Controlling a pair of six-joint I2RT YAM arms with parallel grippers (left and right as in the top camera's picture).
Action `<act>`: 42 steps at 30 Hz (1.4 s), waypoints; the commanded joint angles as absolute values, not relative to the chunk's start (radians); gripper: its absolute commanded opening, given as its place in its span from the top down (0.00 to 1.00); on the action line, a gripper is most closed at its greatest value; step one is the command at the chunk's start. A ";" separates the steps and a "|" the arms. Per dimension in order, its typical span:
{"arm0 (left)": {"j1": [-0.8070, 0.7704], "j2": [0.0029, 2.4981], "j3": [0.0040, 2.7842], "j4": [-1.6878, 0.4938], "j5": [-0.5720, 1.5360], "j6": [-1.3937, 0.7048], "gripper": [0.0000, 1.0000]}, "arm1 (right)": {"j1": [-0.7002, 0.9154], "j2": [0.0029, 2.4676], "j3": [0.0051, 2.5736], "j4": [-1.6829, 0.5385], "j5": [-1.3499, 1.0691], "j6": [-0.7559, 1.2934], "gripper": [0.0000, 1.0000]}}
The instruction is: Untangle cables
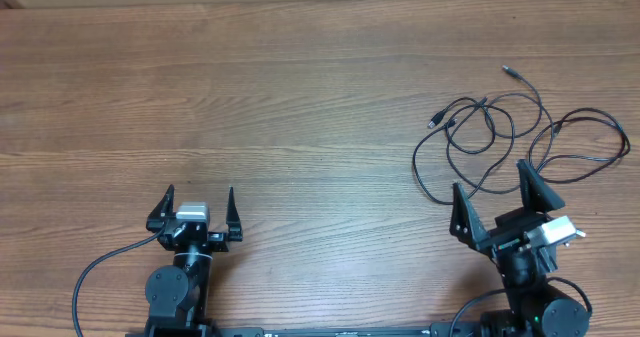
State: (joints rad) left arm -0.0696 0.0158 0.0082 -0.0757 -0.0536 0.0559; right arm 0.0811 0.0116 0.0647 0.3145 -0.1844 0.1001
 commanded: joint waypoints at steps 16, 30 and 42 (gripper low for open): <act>-0.066 0.004 0.005 -0.074 -0.056 0.071 0.01 | 0.076 0.003 0.008 -0.080 -0.074 0.095 0.00; -0.066 0.004 0.005 -0.074 -0.056 0.071 0.01 | 0.077 0.003 0.008 -0.078 -0.076 0.096 0.00; -0.066 0.004 0.005 -0.074 -0.056 0.071 0.01 | 0.077 0.003 0.008 -0.078 -0.076 0.096 0.00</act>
